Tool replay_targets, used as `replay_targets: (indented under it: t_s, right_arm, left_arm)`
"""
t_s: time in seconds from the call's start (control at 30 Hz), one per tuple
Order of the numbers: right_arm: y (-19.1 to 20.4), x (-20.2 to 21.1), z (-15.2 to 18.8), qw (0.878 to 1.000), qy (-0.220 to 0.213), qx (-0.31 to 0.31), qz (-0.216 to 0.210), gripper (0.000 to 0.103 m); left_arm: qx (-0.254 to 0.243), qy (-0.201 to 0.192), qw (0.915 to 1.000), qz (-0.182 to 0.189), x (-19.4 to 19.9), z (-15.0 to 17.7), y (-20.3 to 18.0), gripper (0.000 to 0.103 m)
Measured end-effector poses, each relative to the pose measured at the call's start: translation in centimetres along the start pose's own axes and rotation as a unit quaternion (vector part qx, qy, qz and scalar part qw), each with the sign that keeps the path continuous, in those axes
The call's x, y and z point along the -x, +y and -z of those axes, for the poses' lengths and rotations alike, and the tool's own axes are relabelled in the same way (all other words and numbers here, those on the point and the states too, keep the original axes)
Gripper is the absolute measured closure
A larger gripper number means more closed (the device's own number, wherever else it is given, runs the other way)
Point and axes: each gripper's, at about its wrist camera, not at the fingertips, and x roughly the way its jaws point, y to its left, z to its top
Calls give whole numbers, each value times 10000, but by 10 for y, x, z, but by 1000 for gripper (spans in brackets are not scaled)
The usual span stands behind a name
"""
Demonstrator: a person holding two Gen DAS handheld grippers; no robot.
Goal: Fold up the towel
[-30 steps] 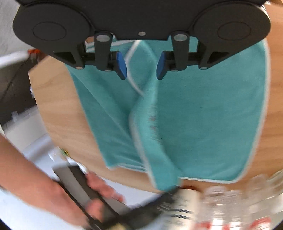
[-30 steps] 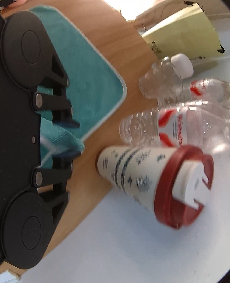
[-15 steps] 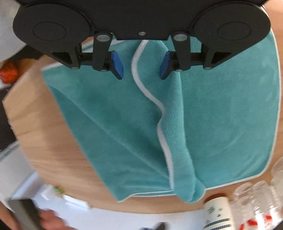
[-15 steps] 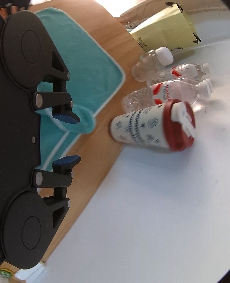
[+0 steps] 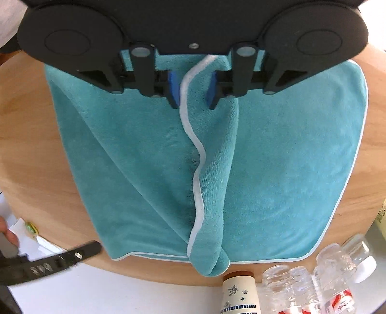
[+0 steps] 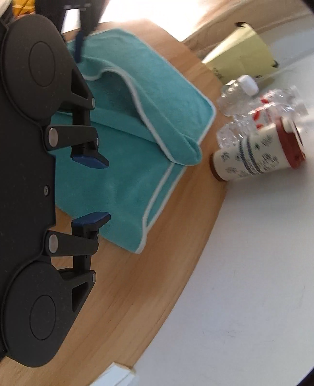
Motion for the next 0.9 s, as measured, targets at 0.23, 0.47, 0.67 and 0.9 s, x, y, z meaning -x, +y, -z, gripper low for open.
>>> replay_targets:
  t_s: [0.23, 0.47, 0.67, 0.9]
  right_arm:
    - [21, -35, -38, 9993, -69, -244, -290, 58]
    - [42, -89, -64, 9949, 439, -655, -631, 58]
    - [42, -113, -71, 9878, 500, -1314, -668, 58]
    - [52, -113, -74, 9854, 639, -1423, -682, 95]
  left_arm:
    - [-15, -19, 9997, 258, 8, 9, 1, 93]
    - [117, -105, 9988, 458, 9, 8, 24, 97]
    - [232, -81, 9986, 464, 12, 3, 44, 97]
    - [290, -85, 9986, 445, 16, 5, 60, 98]
